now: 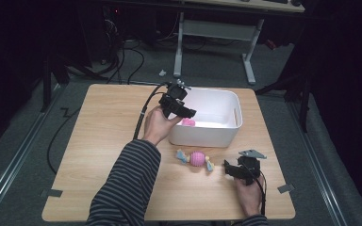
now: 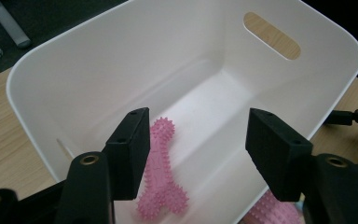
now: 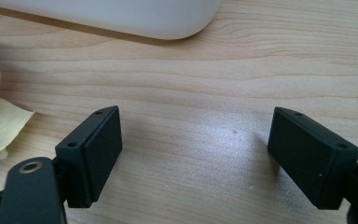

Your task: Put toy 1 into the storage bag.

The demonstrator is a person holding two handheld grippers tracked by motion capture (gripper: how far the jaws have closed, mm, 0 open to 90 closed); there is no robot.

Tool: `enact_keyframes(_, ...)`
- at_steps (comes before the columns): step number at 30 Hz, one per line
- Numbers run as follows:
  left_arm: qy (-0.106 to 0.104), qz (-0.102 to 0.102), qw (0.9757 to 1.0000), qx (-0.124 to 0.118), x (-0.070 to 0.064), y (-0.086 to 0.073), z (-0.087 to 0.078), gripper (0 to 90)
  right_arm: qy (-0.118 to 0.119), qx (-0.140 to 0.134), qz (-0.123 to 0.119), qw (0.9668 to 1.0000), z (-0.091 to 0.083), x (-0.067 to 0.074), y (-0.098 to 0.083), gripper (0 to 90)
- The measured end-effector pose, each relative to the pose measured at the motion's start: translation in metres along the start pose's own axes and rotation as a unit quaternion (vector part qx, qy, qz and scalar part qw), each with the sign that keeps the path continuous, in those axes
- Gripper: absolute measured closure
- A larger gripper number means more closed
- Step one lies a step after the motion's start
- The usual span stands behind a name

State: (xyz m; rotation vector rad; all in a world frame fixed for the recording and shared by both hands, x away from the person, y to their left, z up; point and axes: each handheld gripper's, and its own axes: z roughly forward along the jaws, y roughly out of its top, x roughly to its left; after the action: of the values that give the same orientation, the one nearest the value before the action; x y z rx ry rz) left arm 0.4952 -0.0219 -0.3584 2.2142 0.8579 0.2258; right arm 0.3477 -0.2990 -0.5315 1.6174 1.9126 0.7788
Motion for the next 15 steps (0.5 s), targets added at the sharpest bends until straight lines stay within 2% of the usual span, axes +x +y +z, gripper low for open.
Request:
enact_keyframes(6, 0.006, -0.008, 0.9998, -0.015, 0.007, -0.012, -0.015, 39.7, 0.000, 0.000, 0.001, 1.0000, 0.000, 0.000, 0.000, 17.7)
enact_keyframes(15, 0.014, -0.017, 0.9994, -0.026, 0.016, -0.028, -0.030, 39.5, 0.000, 0.000, 0.000, 1.0000, 0.000, 0.000, 0.000, 17.7)
